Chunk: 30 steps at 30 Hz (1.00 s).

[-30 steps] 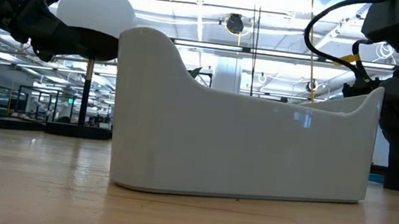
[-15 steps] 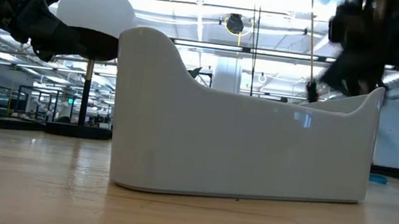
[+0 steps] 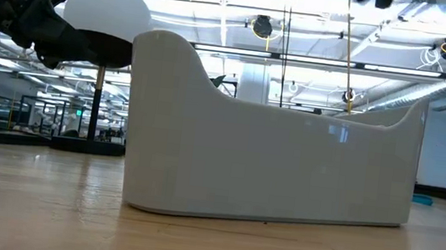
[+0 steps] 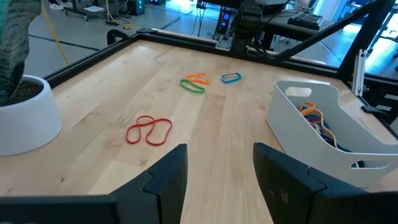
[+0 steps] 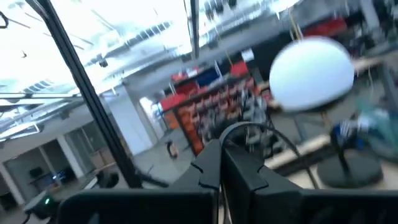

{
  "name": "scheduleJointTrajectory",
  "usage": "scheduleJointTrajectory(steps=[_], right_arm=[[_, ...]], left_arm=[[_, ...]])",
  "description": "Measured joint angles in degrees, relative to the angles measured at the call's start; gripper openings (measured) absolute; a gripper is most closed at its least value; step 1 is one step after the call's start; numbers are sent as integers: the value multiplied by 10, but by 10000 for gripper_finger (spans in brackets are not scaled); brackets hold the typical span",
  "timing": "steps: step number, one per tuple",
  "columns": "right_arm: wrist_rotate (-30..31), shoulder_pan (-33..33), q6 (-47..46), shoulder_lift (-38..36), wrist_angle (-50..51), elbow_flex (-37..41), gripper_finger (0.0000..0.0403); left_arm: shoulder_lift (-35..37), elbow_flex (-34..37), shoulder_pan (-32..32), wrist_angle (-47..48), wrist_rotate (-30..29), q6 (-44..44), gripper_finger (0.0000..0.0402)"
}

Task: Pick and place rubber bands into bin
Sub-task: Put the black rubber band into the gray bin

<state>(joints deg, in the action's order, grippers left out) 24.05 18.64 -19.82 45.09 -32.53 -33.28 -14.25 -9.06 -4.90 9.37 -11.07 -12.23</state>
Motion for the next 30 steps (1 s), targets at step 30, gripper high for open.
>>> scheduleJointTrajectory(steps=[30], right_arm=[[-198, -5, 44, 366, 409, -386, 0]], left_arm=[[0, 0, 0, 0, 0, -2, 189]])
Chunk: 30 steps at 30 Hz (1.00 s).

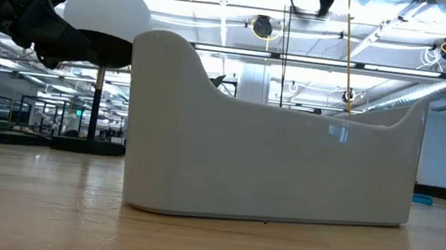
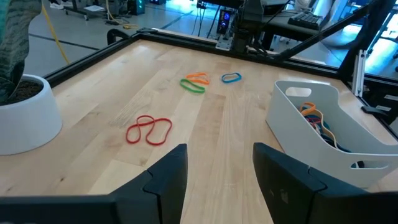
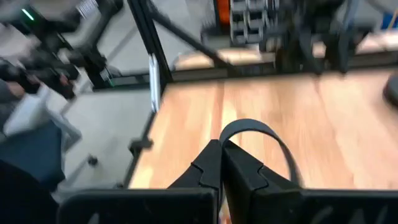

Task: Pick and place rubber bands into bin
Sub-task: Put the black rubber band into the gray bin

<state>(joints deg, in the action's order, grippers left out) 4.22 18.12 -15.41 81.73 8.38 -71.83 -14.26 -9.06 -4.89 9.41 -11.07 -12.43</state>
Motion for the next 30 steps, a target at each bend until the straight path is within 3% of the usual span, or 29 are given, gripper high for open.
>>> scheduleJointTrajectory(steps=[17, 30], right_arm=[[-45, 0, -35, 146, 55, 0, 0], [-88, -6, -43, 208, 119, 1, 0]], left_arm=[[0, 0, 0, 16, 0, 0, 189], [0, 0, 0, 16, 0, 1, 189]])
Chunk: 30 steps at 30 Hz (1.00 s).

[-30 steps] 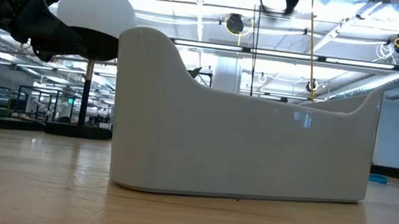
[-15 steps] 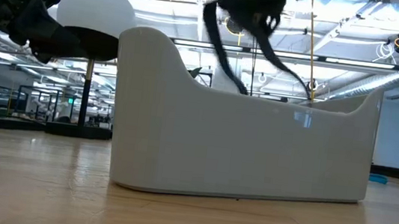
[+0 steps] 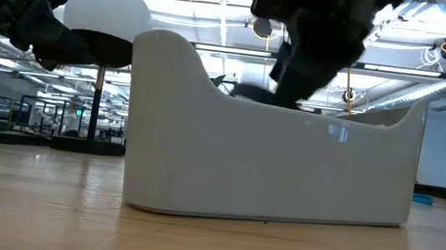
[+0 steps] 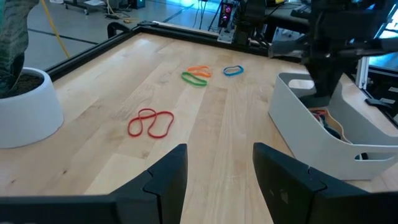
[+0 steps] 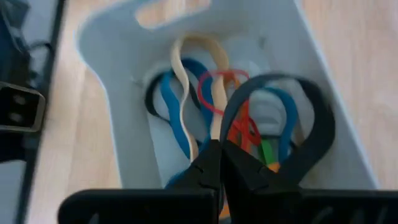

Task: Pick and place rubber bands into bin
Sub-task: Put the black rubber band into the gray bin, then put the blue rubber band into the gray bin

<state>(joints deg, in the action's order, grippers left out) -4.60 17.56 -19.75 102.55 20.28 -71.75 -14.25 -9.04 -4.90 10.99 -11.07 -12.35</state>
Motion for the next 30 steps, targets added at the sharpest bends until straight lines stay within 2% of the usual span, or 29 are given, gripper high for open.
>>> scheduleJointTrajectory(steps=[11, 19, 26, 30], right_arm=[[0, 1, -2, 3, 8, 13, 28], [-2, 1, -2, -1, 14, 14, 86], [2, -8, -16, -84, 25, 14, 131], [44, -18, -11, -160, 29, 14, 137]], left_arm=[[0, 0, 0, 6, 0, 0, 189], [0, 0, 0, 9, 0, 1, 189], [0, 0, 0, 9, 0, 2, 189], [0, 0, 0, 10, 0, 2, 189]])
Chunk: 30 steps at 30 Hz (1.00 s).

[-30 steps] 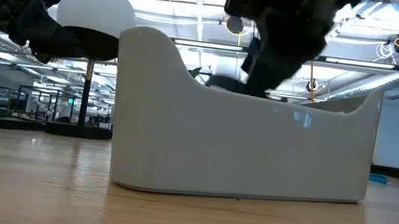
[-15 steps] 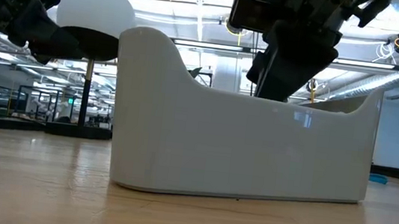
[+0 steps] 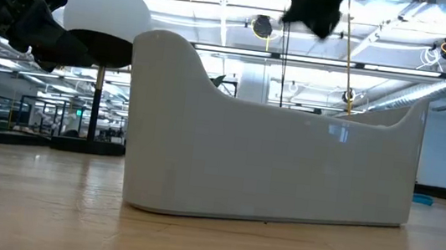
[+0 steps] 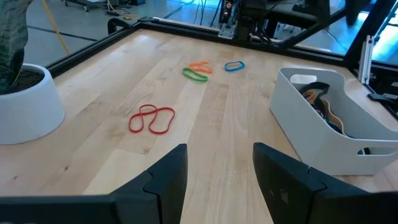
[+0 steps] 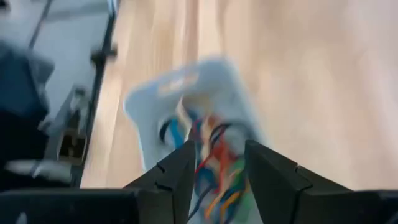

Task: Pick and place rubber bands into bin
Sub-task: Put the blue rubber band into the gray bin

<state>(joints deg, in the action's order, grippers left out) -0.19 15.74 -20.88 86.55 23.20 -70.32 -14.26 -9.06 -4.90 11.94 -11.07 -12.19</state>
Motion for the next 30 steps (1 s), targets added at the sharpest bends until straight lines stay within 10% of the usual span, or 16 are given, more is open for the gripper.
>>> scheduleJointTrajectory(steps=[21, 30], right_arm=[[39, 2, 95, -248, 35, 71, 131], [154, -28, -67, -279, 159, 190, 130]], left_arm=[[0, 0, 0, 1, 0, 0, 189], [0, 0, 0, 1, 0, 12, 189]])
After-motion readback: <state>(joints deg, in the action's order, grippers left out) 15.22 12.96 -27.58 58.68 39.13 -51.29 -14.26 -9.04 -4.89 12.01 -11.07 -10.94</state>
